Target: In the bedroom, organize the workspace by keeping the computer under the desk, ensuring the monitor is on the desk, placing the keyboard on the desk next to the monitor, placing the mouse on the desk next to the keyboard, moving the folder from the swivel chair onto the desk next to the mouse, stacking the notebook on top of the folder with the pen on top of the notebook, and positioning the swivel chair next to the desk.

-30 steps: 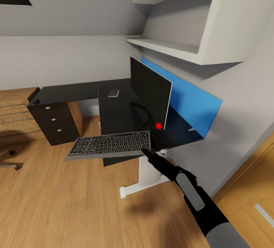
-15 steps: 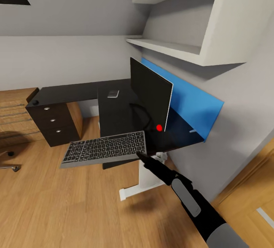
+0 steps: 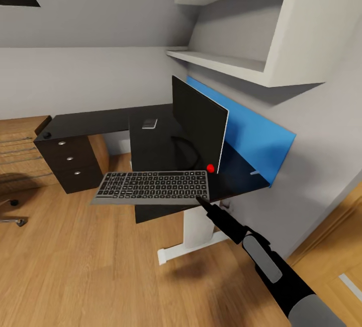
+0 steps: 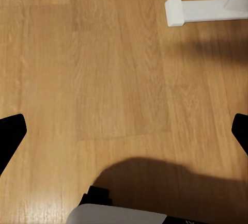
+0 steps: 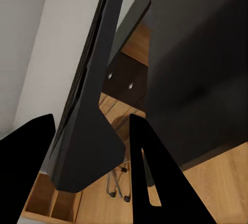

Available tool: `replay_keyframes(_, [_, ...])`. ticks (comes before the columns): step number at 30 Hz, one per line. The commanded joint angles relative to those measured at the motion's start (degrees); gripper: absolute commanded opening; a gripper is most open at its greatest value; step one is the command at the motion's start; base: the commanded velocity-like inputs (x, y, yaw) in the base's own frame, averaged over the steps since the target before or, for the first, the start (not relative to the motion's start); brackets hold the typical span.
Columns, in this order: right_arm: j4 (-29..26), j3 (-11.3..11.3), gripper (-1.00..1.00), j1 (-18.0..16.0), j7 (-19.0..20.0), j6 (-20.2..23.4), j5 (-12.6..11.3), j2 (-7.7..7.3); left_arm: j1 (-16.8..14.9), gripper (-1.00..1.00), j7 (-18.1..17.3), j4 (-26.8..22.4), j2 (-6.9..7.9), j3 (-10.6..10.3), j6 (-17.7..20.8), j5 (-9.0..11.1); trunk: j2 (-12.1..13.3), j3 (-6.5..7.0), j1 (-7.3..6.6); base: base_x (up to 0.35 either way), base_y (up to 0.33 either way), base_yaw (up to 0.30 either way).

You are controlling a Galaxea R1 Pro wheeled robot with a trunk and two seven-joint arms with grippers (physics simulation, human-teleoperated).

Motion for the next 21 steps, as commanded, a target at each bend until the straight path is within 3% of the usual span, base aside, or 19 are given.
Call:
replay_keyframes(1, [-0.01, 0.09, -1.0, -0.04, 0.01, 0.32, -0.68, -0.06, 0.0, 1.0, 0.53, -0.07, 0.1, -0.44, -0.2, 0.45, -0.03, -0.04, 0.0, 0.0, 0.0, 0.0])
replay_keyframes(21, [-0.07, 0.26, -1.0, -0.03, 0.28, 0.18, -0.94, 0.39, 0.0, 1.0, 0.53, -0.07, 0.07, -0.44, -0.22, 0.45, -0.03, -0.04, 0.0, 0.0, 0.0, -0.023])
